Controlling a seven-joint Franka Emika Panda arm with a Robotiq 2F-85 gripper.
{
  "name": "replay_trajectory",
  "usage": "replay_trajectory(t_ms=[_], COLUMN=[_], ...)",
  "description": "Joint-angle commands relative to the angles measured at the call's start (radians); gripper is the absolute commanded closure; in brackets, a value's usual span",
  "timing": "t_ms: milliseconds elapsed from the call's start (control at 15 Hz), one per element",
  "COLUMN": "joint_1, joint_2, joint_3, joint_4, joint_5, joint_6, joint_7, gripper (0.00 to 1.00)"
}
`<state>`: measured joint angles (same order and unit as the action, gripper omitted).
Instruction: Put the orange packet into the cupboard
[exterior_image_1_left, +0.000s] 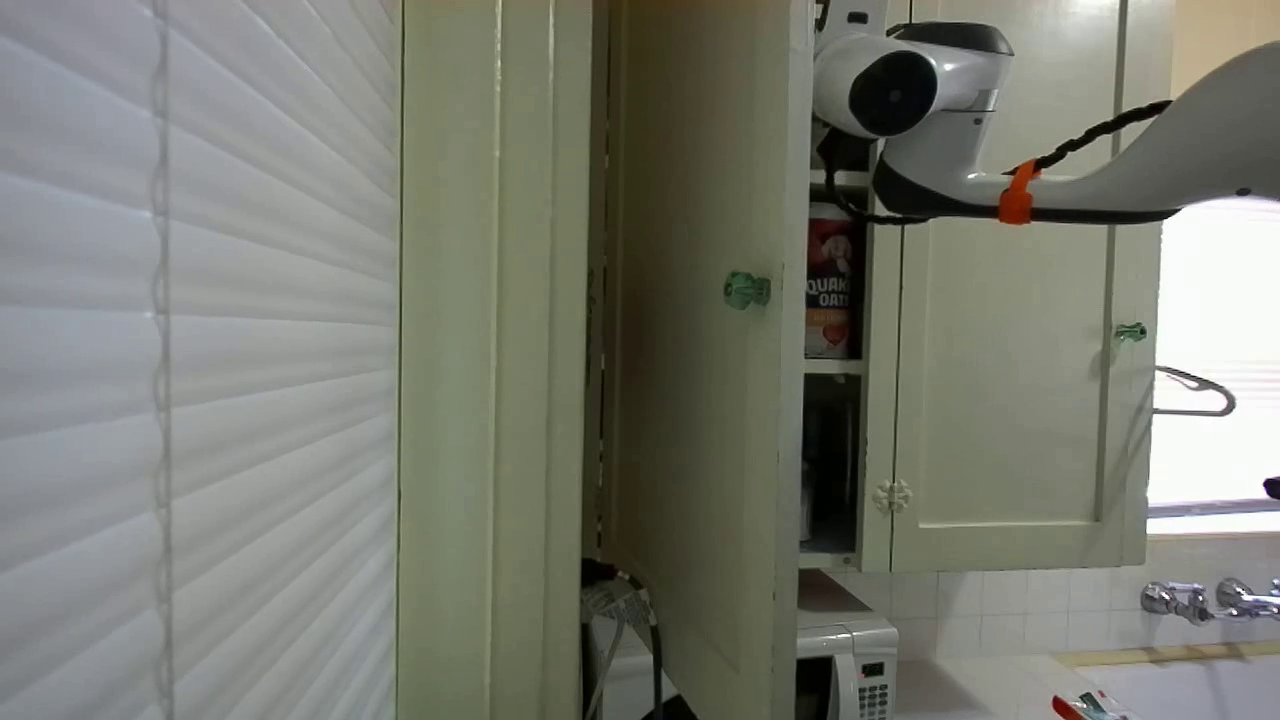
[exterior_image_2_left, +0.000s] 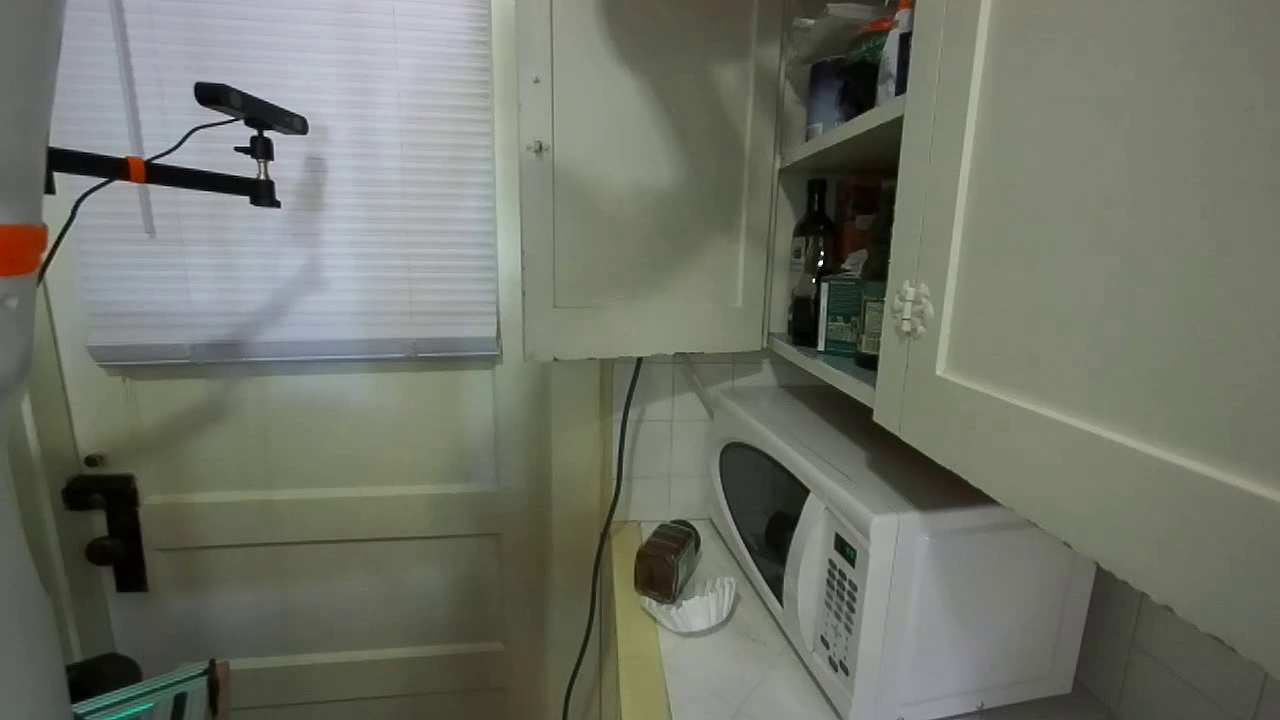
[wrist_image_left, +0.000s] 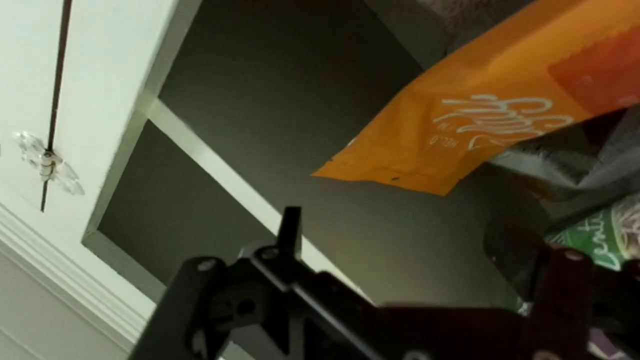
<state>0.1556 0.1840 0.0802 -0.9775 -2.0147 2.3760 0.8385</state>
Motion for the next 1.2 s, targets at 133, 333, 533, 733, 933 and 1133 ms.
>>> replay_trajectory(t_ms=[133, 333, 533, 733, 933, 1133], joint_1=[0.024, 0.015, 0.016, 0.042, 0.093, 0.052], joint_2=[-0.158, -0.283, -0.402, -0.518, -0.628, -0.748], joint_3=[0.049, 0.05, 0.022, -0.019, -0.058, -0.023], joint_4=[-0.158, -0.294, -0.421, -0.556, -0.698, -0.848], joint_5=[0.129, 0.248, 0.477, 0.677, 0.861, 1.066], joint_6=[-0.006, -0.002, 0.08, 0.108, 0.085, 0.07], joint_7=[0.022, -0.016, -0.122, -0.278, -0.424, -0.545], gripper=[0.0, 0.0, 0.0, 0.0, 0.0, 0.0])
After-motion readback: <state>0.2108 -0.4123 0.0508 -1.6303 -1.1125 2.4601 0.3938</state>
